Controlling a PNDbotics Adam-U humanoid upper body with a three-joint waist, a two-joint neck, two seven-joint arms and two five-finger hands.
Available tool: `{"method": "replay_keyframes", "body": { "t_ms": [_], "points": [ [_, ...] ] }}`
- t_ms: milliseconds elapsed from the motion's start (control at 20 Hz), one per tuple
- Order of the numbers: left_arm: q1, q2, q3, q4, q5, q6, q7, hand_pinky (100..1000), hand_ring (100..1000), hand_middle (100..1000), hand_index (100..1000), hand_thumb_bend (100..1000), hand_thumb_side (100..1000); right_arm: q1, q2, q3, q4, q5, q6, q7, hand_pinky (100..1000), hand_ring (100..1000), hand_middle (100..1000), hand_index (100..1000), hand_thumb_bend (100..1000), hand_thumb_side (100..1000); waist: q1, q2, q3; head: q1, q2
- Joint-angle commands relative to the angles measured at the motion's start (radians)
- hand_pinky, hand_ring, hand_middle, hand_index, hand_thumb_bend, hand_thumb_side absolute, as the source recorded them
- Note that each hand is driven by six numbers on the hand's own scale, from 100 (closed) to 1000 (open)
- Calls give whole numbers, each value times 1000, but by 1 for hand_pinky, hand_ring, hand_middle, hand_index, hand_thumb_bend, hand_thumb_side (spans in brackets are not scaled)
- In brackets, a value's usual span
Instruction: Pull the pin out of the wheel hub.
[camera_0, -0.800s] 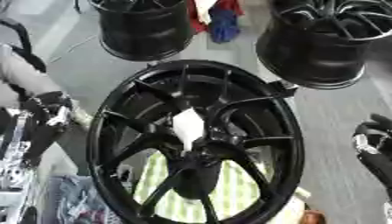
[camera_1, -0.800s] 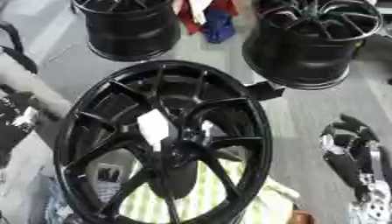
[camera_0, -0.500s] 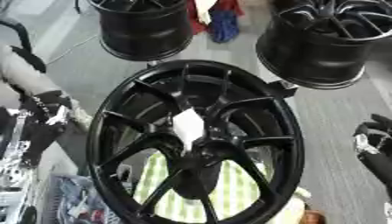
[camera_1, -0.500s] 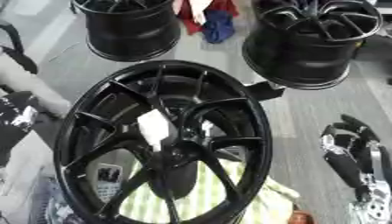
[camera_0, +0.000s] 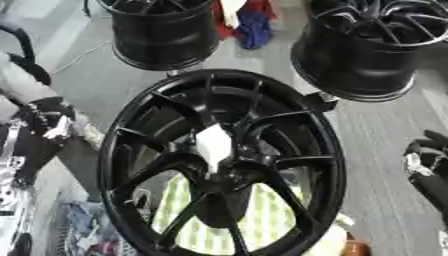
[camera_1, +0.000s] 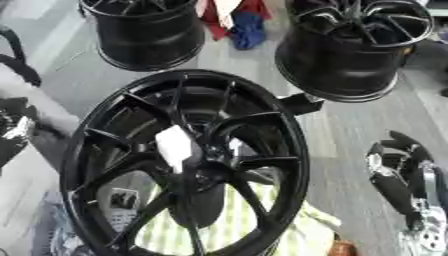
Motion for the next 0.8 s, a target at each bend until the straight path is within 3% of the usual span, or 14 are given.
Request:
{"method": "replay_keyframes", "body": {
  "t_ms": [50,400,800],
  "points": [
    [-18,106,-49,-89,-31,-32,-37,579,630,637,758,250,336,-9,-24,-3,-9,3,-1,3,707,610,681,818,148,256,9,-11,-5,2,5],
    [-123,297,-221,-224,-147,-122,-153,641,666,684,794,245,364,-6,-42,3,-6,7,-1,9,707,610,681,818,149,256,33,-17,-25,7,5],
    [-331,530,-453,-167,-291,-265,-297,743,726,762,853,293,323,-5,-53,14,1,7,-3,20,707,610,681,818,148,256,50,-28,-57,16,5]
  ]
}}
